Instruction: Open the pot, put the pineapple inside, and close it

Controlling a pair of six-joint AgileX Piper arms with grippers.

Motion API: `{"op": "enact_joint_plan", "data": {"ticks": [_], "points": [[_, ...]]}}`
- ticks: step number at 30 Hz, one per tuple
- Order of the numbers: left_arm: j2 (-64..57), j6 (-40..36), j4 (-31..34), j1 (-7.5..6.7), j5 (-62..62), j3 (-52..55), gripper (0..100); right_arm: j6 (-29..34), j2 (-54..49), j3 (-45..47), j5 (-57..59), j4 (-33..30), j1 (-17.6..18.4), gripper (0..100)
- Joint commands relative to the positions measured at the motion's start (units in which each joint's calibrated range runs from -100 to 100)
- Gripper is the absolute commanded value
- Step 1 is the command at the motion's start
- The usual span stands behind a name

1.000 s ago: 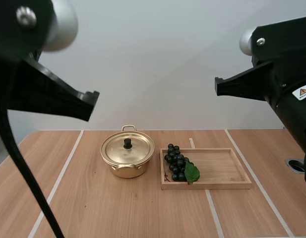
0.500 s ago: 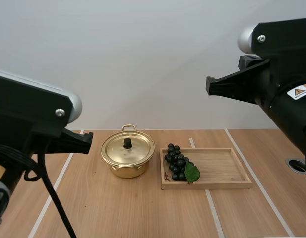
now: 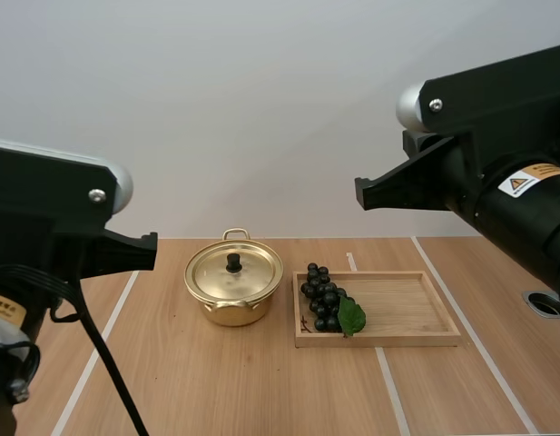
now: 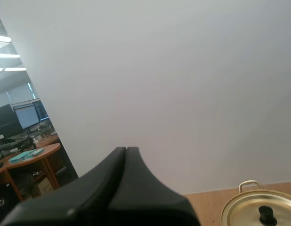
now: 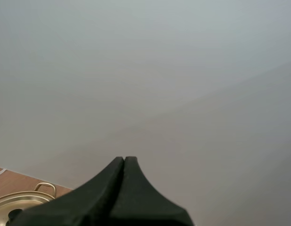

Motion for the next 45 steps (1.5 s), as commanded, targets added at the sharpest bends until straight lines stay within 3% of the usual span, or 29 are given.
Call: {"op": "enact_joint_plan", "data": {"ticks": [1, 8, 13, 19, 23, 29, 34, 45], "points": [[-0.2, -4.0, -0.1, -0.07, -1.9, 1.3, 0, 0.2, -0.1, 0.2, -0.3, -0.8, 0.0, 0], [-0.2, -2.4, 0.7, -4.33, -5.8, 5.8, 0, -0.6, -0.1, 0.6, 12.0, -1.9, 0.0, 0], [-0.2, -2.3, 2.1, -7.44, -6.3, 6.0, 0, -0.8, -1.1, 5.1, 5.2, -2.0, -1.1, 0], [-0.2, -2.3, 2.6, -8.71, -9.5, 9.4, 0, -4.3, -8.4, 17.2, -11.1, -1.8, -1.8, 0], [-0.2, 0.4, 2.9, -8.71, -16.0, 15.5, 0, -4.3, -13.4, 24.2, -22.2, -0.7, -0.8, 0], [-0.2, 2.9, 3.0, -7.58, -20.3, 22.2, 0, -4.3, -17.0, 31.5, -23.8, -0.9, 0.0, 0], [-0.2, 2.8, 2.7, -6.61, -23.1, 25.6, 0, -4.3, -17.0, 32.4, -25.9, -0.9, 0.4, 0], [-0.2, 0.6, 1.6, -5.66, -25.0, 32.2, 0, -4.3, -17.0, 32.4, -8.8, -0.7, -0.6, 0]]}}
